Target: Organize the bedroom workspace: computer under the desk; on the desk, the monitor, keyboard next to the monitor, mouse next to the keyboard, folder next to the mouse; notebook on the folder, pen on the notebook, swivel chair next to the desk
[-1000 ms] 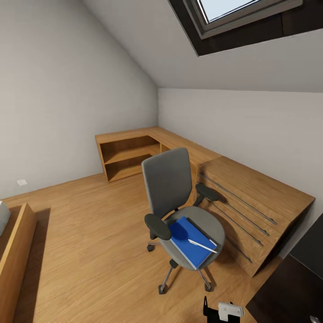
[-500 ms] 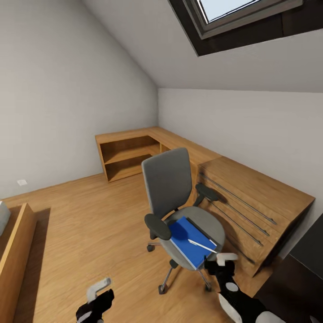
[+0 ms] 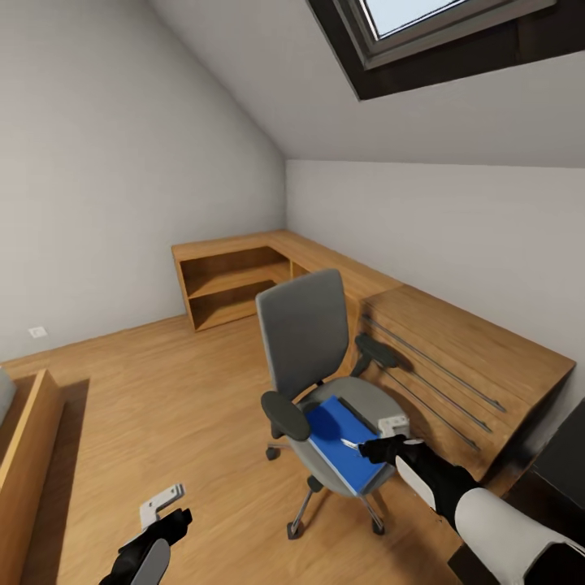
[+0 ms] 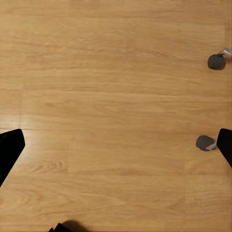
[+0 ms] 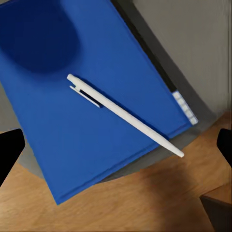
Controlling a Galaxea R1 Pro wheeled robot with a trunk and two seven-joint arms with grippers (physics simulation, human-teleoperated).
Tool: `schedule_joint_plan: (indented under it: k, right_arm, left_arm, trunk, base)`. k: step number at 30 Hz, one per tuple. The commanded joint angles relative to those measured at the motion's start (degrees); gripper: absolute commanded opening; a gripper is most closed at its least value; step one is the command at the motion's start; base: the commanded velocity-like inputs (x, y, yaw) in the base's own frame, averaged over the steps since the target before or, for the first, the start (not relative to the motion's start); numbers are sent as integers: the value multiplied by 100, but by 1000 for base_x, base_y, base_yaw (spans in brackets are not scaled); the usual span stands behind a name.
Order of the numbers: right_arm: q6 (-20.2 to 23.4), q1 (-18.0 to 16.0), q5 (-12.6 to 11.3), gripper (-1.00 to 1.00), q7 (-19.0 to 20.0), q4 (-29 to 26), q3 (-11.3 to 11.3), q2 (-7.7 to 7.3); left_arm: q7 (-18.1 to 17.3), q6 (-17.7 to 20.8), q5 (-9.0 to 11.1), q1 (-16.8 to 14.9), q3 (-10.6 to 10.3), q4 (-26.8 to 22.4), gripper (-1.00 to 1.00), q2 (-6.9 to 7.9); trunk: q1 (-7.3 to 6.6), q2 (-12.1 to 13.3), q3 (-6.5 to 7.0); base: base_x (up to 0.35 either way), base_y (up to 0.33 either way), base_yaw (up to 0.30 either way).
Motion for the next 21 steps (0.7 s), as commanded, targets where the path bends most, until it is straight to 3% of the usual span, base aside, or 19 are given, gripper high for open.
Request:
schedule_joint_plan:
  k: [1, 4, 6, 13, 19, 21]
  right_arm:
    - [32, -6, -28, 100, 6, -15, 38, -55]
    - [54, -8, 67, 100, 242, -15, 52, -255]
    - [58, -9, 467, 100, 854, 68, 76, -368]
    - [39, -9, 1596, 100, 2552, 421, 88, -400]
    - [29, -9, 1896, 100, 2893, 448, 126, -403]
    - [15, -9, 2107, 100, 2990, 451, 142, -403]
  left_arm:
    - [49, 12, 37, -4, -22, -9, 100, 7]
    - [44, 12, 34, -4, -31, -8, 100, 6]
    - [48, 12, 30, -4, -36, -8, 100, 5]
    - [73, 12, 24, -4, -37, -8, 100, -1]
    - [72, 12, 25, -4, -37, -8, 100, -3]
    - [61, 12, 21, -4, -37, -8, 100, -3]
  trunk:
    - [3, -4, -6]
    - [3, -4, -6]
    - [3, -4, -6]
    - [3, -4, -6]
    - [3, -4, -6]
    - [3, -4, -6]
  base:
    - [262, 0, 0]
    - [292, 0, 0]
    - [272, 0, 0]
    - [134, 0, 0]
    - [11, 0, 0]
    - [162, 0, 0]
